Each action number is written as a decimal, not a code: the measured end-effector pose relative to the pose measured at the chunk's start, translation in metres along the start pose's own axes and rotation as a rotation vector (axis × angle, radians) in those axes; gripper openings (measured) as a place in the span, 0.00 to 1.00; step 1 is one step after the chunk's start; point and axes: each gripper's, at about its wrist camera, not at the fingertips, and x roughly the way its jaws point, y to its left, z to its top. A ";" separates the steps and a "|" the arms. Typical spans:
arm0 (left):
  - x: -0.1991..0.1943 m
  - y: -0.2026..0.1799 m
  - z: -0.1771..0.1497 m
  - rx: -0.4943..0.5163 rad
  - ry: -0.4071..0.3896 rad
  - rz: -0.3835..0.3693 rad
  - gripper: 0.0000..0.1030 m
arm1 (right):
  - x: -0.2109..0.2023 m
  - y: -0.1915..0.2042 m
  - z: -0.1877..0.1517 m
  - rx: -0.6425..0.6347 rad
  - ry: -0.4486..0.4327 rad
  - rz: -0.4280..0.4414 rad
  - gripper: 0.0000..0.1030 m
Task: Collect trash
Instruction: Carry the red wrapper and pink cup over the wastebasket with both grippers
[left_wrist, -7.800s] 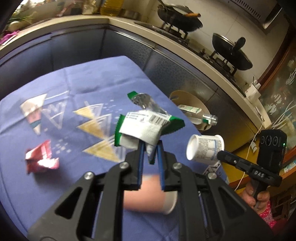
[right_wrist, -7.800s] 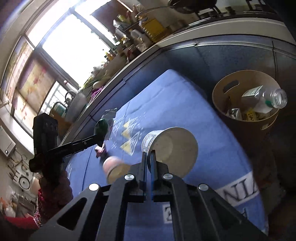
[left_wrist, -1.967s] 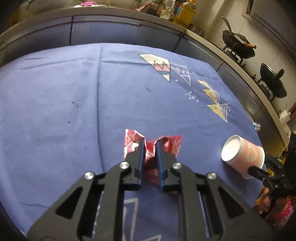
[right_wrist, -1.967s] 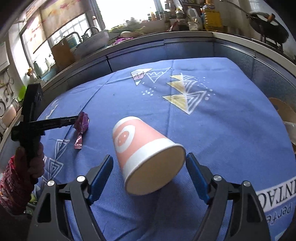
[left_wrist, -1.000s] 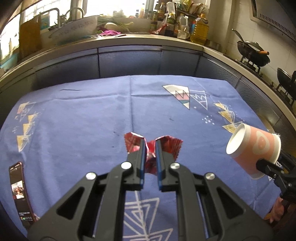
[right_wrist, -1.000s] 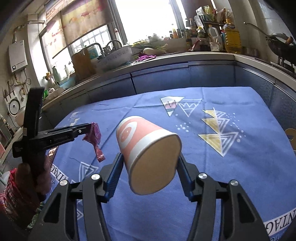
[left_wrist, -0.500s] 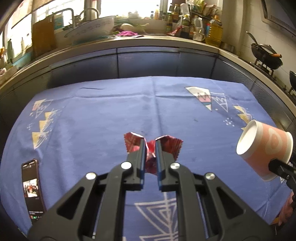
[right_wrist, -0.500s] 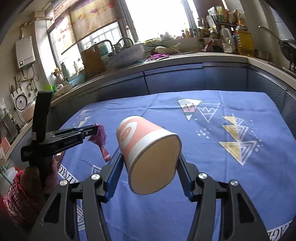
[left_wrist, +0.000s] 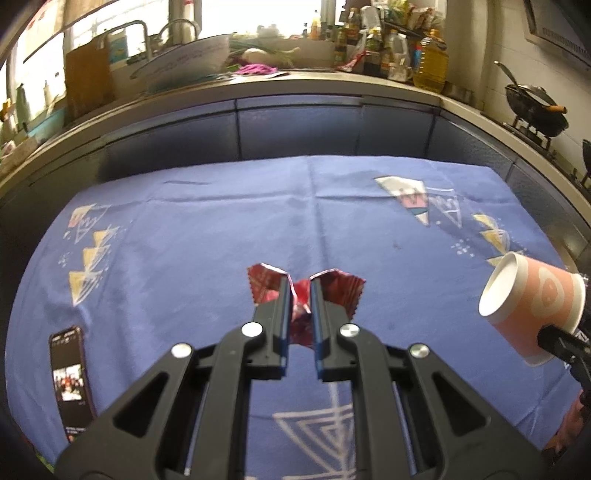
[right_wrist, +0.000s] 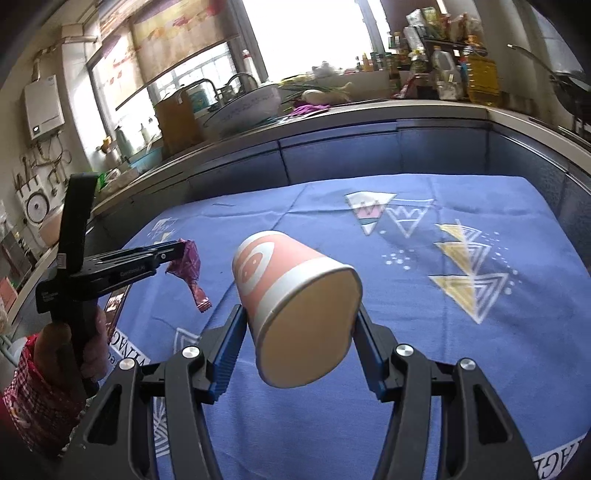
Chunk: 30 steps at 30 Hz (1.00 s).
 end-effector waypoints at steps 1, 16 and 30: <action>0.000 -0.005 0.003 0.011 -0.003 -0.003 0.10 | -0.003 -0.005 -0.001 0.011 -0.007 -0.009 0.54; 0.006 -0.149 0.042 0.243 -0.065 -0.106 0.10 | -0.060 -0.095 -0.021 0.178 -0.097 -0.143 0.54; 0.019 -0.271 0.058 0.407 -0.078 -0.199 0.10 | -0.111 -0.171 -0.040 0.300 -0.174 -0.256 0.54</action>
